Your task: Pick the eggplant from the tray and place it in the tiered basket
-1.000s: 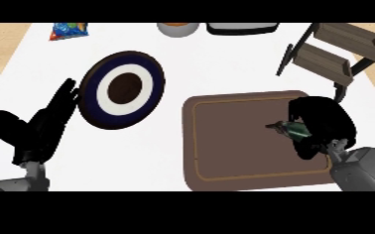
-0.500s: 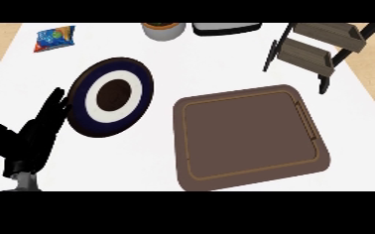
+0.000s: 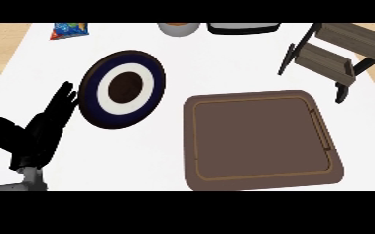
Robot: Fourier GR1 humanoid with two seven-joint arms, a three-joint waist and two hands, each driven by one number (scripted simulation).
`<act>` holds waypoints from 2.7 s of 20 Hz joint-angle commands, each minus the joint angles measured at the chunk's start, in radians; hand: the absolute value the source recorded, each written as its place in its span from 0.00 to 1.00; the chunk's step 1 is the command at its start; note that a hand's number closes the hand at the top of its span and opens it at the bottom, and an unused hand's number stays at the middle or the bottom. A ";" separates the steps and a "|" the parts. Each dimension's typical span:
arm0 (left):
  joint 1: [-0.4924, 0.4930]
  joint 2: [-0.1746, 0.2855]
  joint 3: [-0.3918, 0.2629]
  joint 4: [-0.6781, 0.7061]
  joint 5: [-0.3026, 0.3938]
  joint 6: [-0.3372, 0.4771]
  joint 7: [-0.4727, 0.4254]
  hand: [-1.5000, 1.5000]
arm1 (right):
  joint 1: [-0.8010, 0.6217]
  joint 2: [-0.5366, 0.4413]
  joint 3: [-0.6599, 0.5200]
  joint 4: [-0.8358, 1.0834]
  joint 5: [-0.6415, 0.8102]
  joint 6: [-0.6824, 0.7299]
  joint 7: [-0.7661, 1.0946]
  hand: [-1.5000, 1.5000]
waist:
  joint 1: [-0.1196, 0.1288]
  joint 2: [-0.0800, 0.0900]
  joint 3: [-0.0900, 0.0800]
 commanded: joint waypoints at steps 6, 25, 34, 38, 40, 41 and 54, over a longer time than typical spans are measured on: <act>-0.101 -0.049 -0.056 0.046 -0.054 0.009 0.021 0.50 | -0.182 -0.163 0.065 0.220 -0.057 0.118 -0.029 1.00 | 0.082 0.017 -0.003; -0.081 -0.057 -0.042 -0.033 -0.056 -0.021 0.068 0.50 | -0.644 0.048 0.443 0.236 0.031 0.049 0.345 1.00 | 0.085 0.014 -0.004; -0.056 -0.050 -0.013 -0.006 -0.052 -0.063 0.018 0.50 | -0.658 0.214 0.513 0.239 0.179 -0.103 0.310 1.00 | 0.074 0.013 -0.003; -0.061 -0.051 0.013 0.011 -0.041 -0.059 0.042 0.50 | -0.669 0.227 0.524 0.296 0.251 -0.147 0.270 1.00 | 0.071 0.012 -0.003; -0.111 -0.056 -0.005 -0.003 -0.061 -0.043 0.072 0.50 | -0.721 0.235 0.524 0.417 0.295 -0.186 0.190 1.00 | 0.080 0.016 -0.003; -0.092 -0.058 -0.010 -0.007 -0.053 -0.064 0.056 0.50 | -0.745 0.233 0.532 0.446 0.311 -0.172 0.187 1.00 | 0.081 0.016 -0.003; -0.107 -0.053 0.019 0.055 -0.069 -0.083 0.025 0.50 | -0.853 0.349 0.450 0.629 0.348 -0.379 0.081 0.00 | 0.079 0.017 -0.003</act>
